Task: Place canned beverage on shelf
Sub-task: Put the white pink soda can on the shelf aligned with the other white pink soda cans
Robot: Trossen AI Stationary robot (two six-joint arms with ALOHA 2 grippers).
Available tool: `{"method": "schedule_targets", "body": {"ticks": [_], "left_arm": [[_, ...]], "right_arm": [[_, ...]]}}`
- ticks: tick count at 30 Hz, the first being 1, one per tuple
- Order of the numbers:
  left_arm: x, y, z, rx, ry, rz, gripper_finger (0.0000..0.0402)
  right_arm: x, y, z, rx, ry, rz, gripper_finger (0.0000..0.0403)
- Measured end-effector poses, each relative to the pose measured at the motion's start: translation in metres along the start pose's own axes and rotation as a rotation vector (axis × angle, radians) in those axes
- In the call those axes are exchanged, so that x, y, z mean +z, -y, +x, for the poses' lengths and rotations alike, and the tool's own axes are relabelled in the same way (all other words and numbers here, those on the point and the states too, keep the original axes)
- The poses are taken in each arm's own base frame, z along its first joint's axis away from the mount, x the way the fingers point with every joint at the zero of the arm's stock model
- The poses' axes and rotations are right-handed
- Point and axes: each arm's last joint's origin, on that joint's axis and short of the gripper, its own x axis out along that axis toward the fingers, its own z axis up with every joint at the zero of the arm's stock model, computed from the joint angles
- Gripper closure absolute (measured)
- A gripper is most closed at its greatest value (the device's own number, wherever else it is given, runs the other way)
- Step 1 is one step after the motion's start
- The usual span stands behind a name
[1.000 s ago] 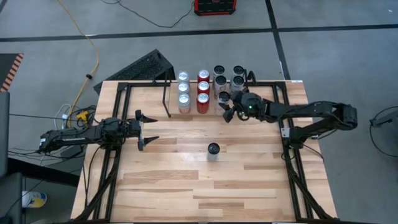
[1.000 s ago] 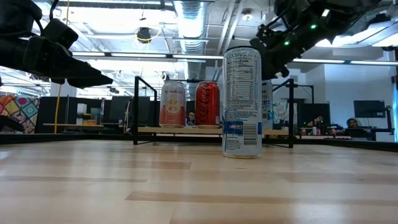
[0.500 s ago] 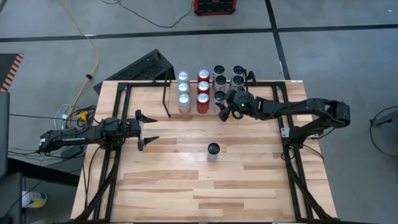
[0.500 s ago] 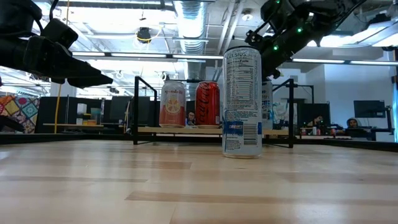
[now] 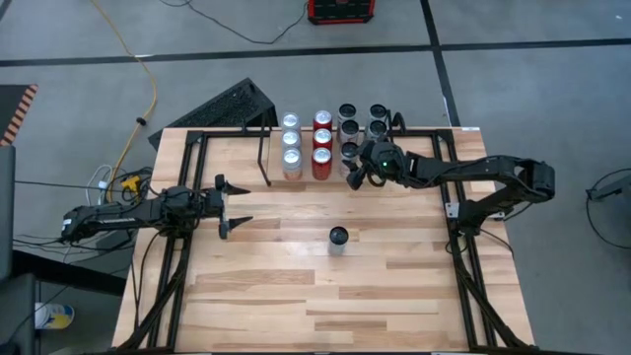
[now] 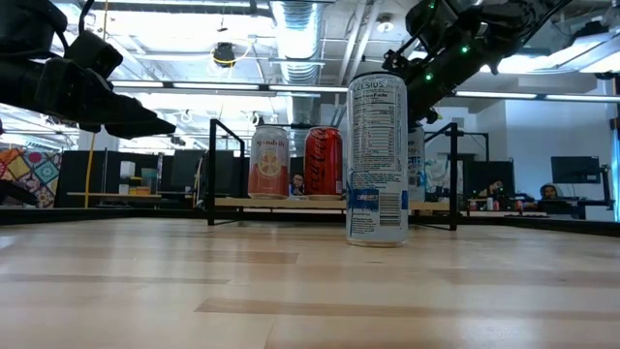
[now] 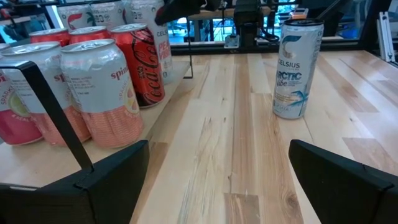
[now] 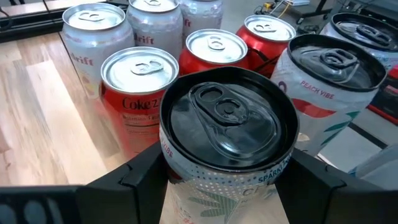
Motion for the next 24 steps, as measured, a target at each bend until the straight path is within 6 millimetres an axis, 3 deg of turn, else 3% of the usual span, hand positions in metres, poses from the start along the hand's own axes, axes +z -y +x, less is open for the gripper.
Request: {"method": "schedule_targets", "body": {"ticks": [5, 13, 24], "left_arm": [[0.0001, 0.0000, 0.0000, 0.000, 0.001, 0.000, 0.0028], [0.0001, 0.0000, 0.0000, 0.000, 0.001, 0.000, 0.0028], [0.0001, 0.0000, 0.0000, -0.001, 0.001, 0.000, 0.0028]], "right_arm": [[-0.0002, -0.0001, -0.0001, -0.004, -0.001, -0.002, 0.0132], [-0.0005, 0.0000, 0.0000, -0.004, -0.003, 0.002, 0.0069], [-0.0003, 0.0002, -0.0010, -0.003, -0.002, 0.005, 0.0070]]}}
